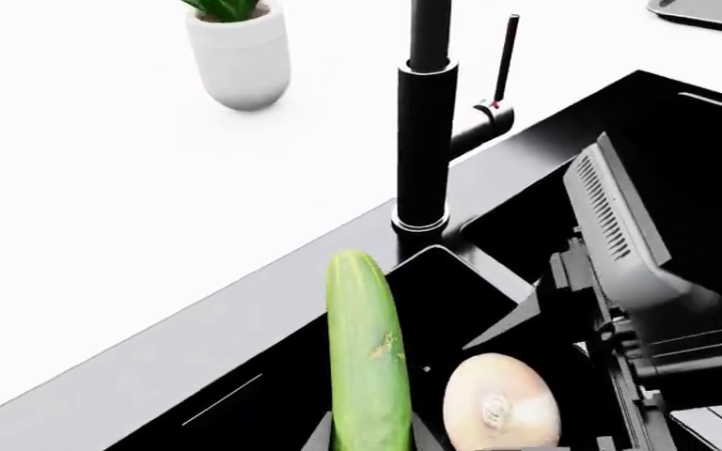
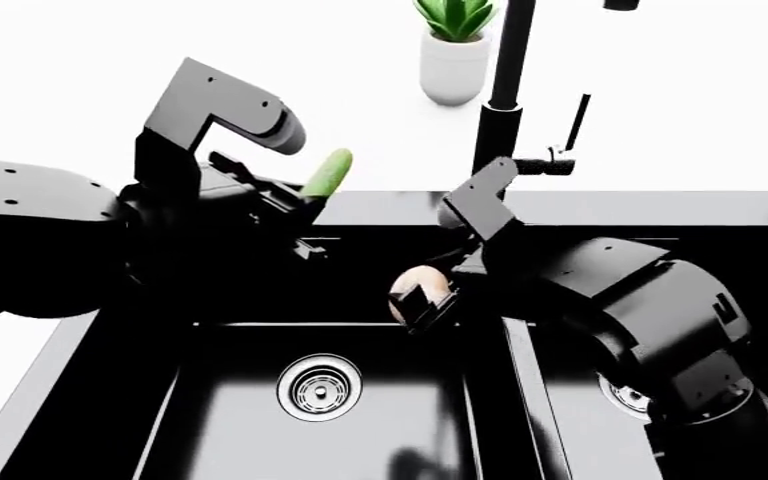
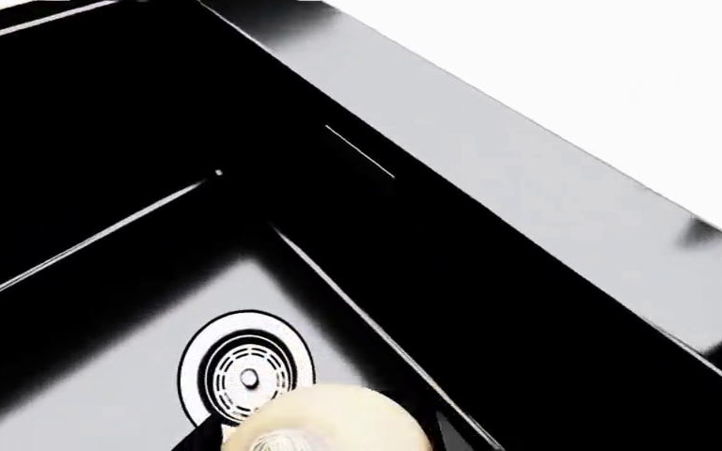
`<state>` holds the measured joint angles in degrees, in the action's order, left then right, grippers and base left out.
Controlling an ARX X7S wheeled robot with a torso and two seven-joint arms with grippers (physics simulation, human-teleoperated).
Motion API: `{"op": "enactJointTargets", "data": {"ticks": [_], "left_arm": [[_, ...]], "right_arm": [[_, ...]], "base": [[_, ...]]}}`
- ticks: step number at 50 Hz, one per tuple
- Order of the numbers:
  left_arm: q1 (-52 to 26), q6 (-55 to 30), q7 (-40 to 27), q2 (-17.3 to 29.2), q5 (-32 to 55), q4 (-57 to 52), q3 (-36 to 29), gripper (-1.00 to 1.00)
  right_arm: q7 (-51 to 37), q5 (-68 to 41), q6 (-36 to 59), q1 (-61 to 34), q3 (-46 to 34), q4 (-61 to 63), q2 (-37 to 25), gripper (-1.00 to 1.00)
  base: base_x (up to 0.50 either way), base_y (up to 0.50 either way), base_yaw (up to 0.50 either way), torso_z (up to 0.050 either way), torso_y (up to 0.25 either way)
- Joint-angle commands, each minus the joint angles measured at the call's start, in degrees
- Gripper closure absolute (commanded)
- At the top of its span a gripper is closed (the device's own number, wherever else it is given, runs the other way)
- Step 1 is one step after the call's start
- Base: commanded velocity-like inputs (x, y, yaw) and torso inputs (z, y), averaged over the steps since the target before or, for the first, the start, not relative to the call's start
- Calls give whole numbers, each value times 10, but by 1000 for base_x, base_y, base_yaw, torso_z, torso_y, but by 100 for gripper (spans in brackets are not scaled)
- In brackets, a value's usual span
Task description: Pick up the fruits and vegetables and place them in the sink. Turn on the sink faucet to wash them. Then turn the sink off and put them in the tray.
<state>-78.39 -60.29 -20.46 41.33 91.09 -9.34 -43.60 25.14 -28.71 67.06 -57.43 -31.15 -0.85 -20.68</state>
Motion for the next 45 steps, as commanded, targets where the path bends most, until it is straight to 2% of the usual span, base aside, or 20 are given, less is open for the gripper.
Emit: {"op": "enactJointTargets", "data": {"ticks": [1,9,17,23,30,34,45], "left_arm": [[7,25,-35,38,16,-15,34,100],[40,55,-48,88,17,-30,61,100],[69,85,-40,110,-5,-26,71,100],[98,112,-48,129,-2,-47,86,100],[114,125,-46,132,-2,-63,90,100],[127,133,-46,139,1,-72,93,100],[173,162,-60,171,22,-107,110,100]], "right_arm": [[85,28,-28,-51,-119,-81,24,100],[124,37,-49,-83,-161,-141,62,100],[173,43,-78,-119,-201,-220,117,100],[250,72,-168,-132,-289,-383,204,100],[185,-127,-244,-160,-472,-451,207,100],[168,-187,-272,-156,-547,-475,207,100],[163,-154,-267,-96,-566,-483,207,100]], "base": [[0,0,0,0,0],[0,0,0,0,0],[0,0,0,0,0],[0,0,0,0,0],[0,0,0,0,0],[0,0,0,4,3],[0,0,0,0,0]]}}
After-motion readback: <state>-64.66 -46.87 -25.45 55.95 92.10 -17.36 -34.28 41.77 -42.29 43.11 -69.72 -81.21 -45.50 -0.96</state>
